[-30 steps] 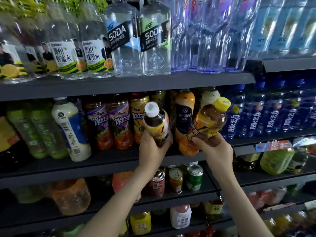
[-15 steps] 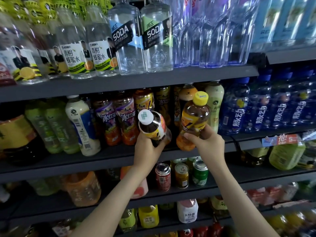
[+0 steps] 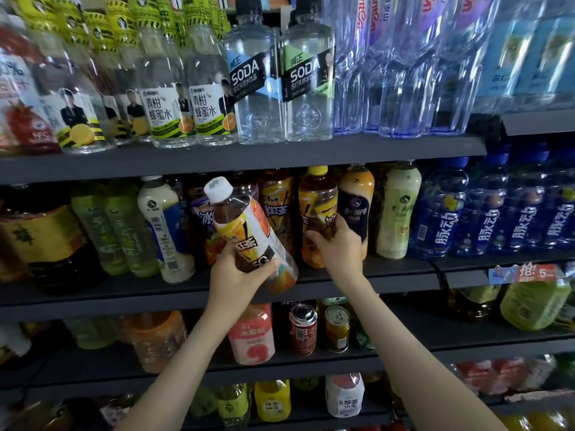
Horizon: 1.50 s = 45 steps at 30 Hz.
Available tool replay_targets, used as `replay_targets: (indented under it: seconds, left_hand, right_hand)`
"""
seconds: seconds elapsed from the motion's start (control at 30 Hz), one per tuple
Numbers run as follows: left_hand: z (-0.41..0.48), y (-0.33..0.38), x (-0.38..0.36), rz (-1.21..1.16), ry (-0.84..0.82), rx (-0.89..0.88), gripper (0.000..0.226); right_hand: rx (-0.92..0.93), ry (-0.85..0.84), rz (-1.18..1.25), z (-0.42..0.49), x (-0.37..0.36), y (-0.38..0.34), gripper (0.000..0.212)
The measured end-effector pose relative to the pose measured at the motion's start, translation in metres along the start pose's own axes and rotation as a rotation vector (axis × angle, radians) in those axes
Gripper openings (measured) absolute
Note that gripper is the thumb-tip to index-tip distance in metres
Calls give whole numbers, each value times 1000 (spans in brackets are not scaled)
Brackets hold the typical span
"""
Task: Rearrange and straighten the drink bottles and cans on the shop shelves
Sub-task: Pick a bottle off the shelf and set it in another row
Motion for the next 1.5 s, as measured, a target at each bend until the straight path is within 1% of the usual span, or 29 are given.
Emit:
replay_targets:
  seconds: [0.07, 0.13, 0.33, 0.4, 0.47, 0.53, 0.6, 0.67, 0.7, 0.77, 0.83, 0.87, 0.93, 0.97, 1.0, 1.03, 1.07, 1.17, 1.2, 1.23, 1.3, 1.37, 1.5]
  left_hand:
    - [3, 3, 8, -31, -73, 38, 41]
    - [3, 4, 13, -33, -104, 55, 42]
    - [-8, 7, 11, 47, -85, 54, 46]
    - [-11, 7, 6, 106, -89, 54, 47]
    - [-14, 9, -1, 156, -94, 68, 46]
    - [-18, 12, -11, 201, -104, 85, 45]
    - [-21, 17, -23, 253, -118, 69, 46]
    - [-24, 23, -39, 308, -144, 14, 48]
    - [-26, 27, -48, 352, -148, -17, 49]
    - [-28, 35, -66, 459, -134, -75, 54]
    - [-30, 42, -83, 496, -162, -109, 59]
    - [-28, 44, -90, 450, -235, -92, 60]
    - [-23, 49, -101, 285, -456, 13, 62]
    - [-20, 50, -107, 222, -536, 47, 63]
    - [-15, 49, -113, 204, -555, 40, 65]
    - [-11, 48, -118, 211, -516, 8, 66]
    - [-7, 47, -125, 222, -438, -30, 65]
    - [-3, 50, -144, 277, -136, -138, 66]
    - [-2, 51, -152, 282, -78, -154, 68]
    - [-1, 52, -161, 276, -62, -140, 73]
    - [1, 51, -181, 231, -107, -38, 87]
    - [3, 46, -197, 202, -131, 30, 95]
    - [15, 39, -210, 323, -12, -15, 102]
  right_hand:
    - [-28, -25, -30, 6, -8, 1, 50]
    - [-67, -60, -57, 11, -15, 3, 55]
    - [-88, -96, -45, 13, -15, 0, 40]
    - [-78, -91, 7, 4, -9, -5, 45]
    - [-70, -48, 112, -11, 4, -13, 51]
    - [-42, -32, 268, -26, 20, -20, 44]
    - [-18, -129, 380, -39, 33, -23, 39]
    - [-33, -249, 380, -46, 41, -21, 47]
    - [-45, -271, 346, -48, 43, -19, 52]
    - [-87, -213, 288, -49, 52, -15, 52]
    - [-102, -111, 268, -49, 67, -9, 45]
    - [-101, -70, 262, -50, 76, -6, 42]
    - [-111, 15, 259, -52, 95, 3, 38]
    - [-117, 61, 267, -53, 103, 7, 35]
    - [-126, 106, 276, -55, 111, 13, 33]
    - [-143, 150, 287, -57, 117, 19, 32]
    - [-164, 192, 303, -59, 122, 25, 30]
    - [-205, 297, 353, -63, 133, 39, 26]
    - [-210, 319, 358, -64, 135, 42, 25]
    - [-215, 338, 359, -64, 137, 44, 25]
    - [-212, 362, 349, -64, 141, 46, 27]
    - [-194, 371, 339, -63, 144, 46, 28]
    - [-161, 368, 324, -62, 152, 46, 26]
Point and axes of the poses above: each hand's wrist, its own z-axis towards the middle knuckle, its own x-axis out of the back of the hand, y = z × x, the point moved 2 cm from there along z, towards the middle knuckle, and after that the axes turned 13 degrees about x, right-handed, at the moved point
